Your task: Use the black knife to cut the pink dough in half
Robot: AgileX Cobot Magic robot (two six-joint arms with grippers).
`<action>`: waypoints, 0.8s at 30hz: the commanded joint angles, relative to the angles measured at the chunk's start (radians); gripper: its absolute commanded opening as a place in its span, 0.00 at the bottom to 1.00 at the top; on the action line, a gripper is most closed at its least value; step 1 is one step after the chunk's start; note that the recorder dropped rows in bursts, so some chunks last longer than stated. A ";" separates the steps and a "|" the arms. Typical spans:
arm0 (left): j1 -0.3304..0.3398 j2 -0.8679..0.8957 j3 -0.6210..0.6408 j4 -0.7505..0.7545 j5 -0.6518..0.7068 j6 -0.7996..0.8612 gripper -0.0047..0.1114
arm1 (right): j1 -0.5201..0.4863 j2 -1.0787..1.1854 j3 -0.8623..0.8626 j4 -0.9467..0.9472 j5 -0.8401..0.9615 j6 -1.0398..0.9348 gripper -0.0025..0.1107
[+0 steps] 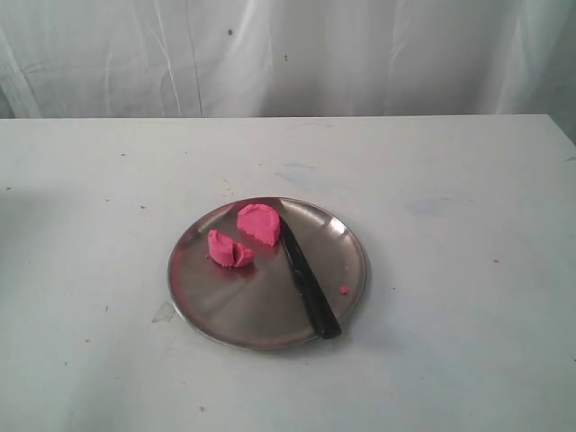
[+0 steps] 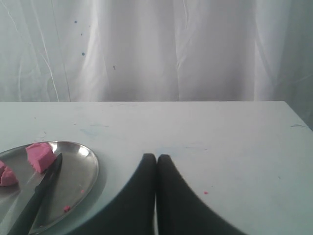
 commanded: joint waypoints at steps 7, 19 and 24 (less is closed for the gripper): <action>0.002 -0.375 0.275 0.013 0.039 0.063 0.04 | -0.007 -0.007 0.005 0.001 -0.010 -0.009 0.02; 0.002 -0.375 0.275 0.048 0.083 0.067 0.04 | -0.007 -0.007 0.005 0.001 -0.010 -0.013 0.02; 0.002 -0.375 0.275 0.048 0.083 0.067 0.04 | -0.007 -0.007 0.005 0.001 -0.010 -0.013 0.02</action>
